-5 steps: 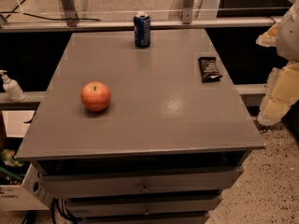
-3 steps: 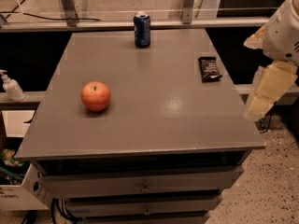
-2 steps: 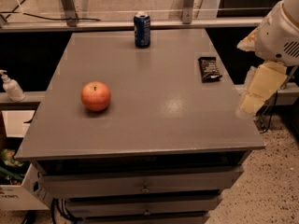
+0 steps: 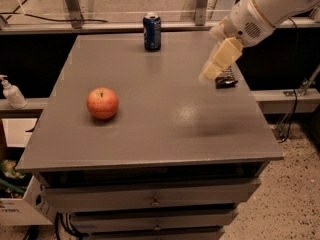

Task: Pick pepsi can

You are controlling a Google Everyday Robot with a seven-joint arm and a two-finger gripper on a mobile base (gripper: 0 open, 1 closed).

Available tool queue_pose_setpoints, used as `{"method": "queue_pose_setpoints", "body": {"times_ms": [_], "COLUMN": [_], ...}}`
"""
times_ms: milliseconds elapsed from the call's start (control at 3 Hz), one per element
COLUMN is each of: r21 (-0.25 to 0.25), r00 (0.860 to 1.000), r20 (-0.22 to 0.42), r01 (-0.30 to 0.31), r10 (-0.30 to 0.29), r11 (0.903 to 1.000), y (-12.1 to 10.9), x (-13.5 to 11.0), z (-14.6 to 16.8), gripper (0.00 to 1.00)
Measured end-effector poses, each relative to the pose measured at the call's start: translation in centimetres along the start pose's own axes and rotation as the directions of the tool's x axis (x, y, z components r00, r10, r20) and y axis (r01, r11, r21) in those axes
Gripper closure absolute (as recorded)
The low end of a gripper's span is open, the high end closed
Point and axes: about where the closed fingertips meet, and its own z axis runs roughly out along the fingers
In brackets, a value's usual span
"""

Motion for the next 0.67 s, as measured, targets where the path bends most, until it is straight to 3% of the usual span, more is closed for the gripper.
{"method": "queue_pose_setpoints", "body": {"times_ms": [333, 667], "r21": [0.026, 0.051], "r00": [0.984, 0.949], "r20": [0.173, 0.312], "r01": [-0.046, -0.071], "r10": [0.041, 0.052], "r11": [0.9986, 0.9962], "y": [-4.3, -6.8], "x": [-2.2, -3.3], "z": [2.6, 4.4], "gripper": [0.0, 0.0]}}
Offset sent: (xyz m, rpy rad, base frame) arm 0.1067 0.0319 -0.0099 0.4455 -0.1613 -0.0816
